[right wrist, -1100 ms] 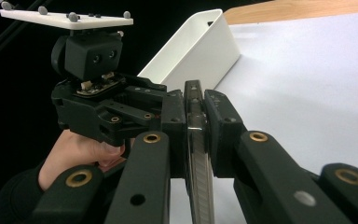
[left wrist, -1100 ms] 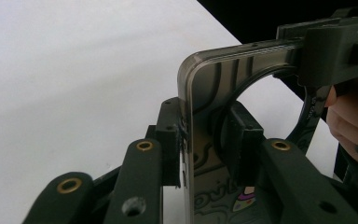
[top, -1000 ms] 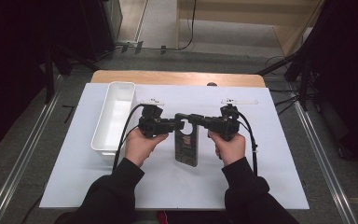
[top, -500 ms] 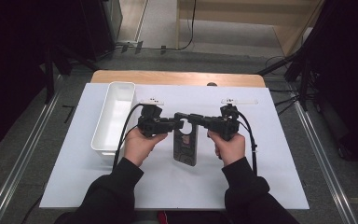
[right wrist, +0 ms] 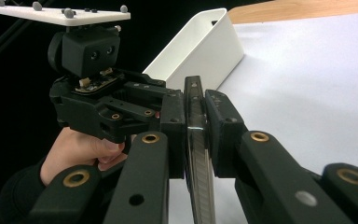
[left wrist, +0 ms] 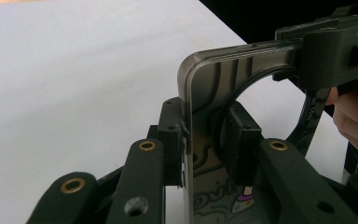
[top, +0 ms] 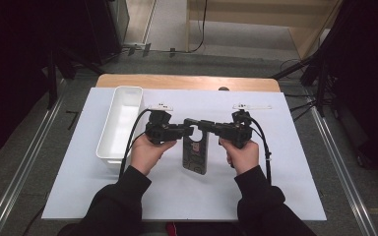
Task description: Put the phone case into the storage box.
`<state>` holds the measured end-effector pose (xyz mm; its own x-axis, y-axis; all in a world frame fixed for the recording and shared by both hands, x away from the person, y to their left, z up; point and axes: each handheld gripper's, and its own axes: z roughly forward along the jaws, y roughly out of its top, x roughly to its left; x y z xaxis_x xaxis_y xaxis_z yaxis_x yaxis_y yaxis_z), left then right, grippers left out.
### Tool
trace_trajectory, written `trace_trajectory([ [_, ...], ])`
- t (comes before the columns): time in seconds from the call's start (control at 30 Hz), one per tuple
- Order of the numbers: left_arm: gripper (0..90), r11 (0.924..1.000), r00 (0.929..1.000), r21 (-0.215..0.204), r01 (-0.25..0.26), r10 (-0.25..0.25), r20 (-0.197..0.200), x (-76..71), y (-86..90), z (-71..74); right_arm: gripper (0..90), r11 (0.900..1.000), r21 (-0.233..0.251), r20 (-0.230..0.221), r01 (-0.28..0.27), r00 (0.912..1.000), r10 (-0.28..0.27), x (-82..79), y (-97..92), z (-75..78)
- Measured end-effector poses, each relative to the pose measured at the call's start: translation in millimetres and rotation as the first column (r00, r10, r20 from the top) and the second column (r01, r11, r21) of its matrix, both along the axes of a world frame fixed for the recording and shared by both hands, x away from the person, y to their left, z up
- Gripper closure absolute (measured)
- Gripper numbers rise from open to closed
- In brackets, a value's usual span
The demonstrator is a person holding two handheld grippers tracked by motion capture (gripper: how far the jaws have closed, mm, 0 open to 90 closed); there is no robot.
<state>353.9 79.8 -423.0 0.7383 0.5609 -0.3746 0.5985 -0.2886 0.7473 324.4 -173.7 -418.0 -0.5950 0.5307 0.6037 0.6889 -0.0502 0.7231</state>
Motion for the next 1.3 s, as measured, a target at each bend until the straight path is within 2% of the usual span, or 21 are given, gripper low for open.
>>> trace_trajectory([
  [0.27,70.9,0.9999,0.9997,0.015,0.005,-0.005,0.023,-1.3,-0.6,1.4,75.5,0.9999,-0.009,0.001,-0.009,1.0,0.009,0.4,0.9,-0.4],
  [0.47,70.9,0.9995,0.9995,0.029,0.01,-0.011,0.03,-1.8,-1.8,1.3,70.4,0.9998,-0.017,0.02,-0.011,0.9997,0.011,0.2,1.4,0.4],
  [0.53,70.9,0.9995,0.9994,0.029,0.01,-0.011,0.031,-1.8,-1.7,1.5,66.5,0.9996,-0.019,0.025,-0.022,0.9994,0.022,0.9,1.8,0.1],
  [0.6,70.9,0.9994,0.9994,0.031,0.01,-0.011,0.033,-2.0,-1.7,2.0,58.7,0.9992,-0.022,0.032,-0.033,0.9989,0.034,1.4,2.5,-0.8],
  [0.77,70.9,0.9991,0.9989,0.04,0.014,-0.016,0.045,-2.6,-2.4,2.2,50.0,0.9974,-0.045,0.053,-0.057,0.9968,0.06,1.9,6.7,-2.9],
  [1.07,70.9,0.9986,0.9983,0.051,0.011,-0.014,0.057,-2.0,0.1,4.7,40.3,0.9882,-0.109,0.06,-0.107,0.9916,0.114,1.7,12.1,-7.9],
  [1.3,70.9,0.9979,0.9972,0.064,0.003,-0.008,0.074,-2.1,2.0,6.9,35.1,0.9818,-0.129,0.057,-0.139,0.9875,0.147,1.1,12.2,-12.2],
])
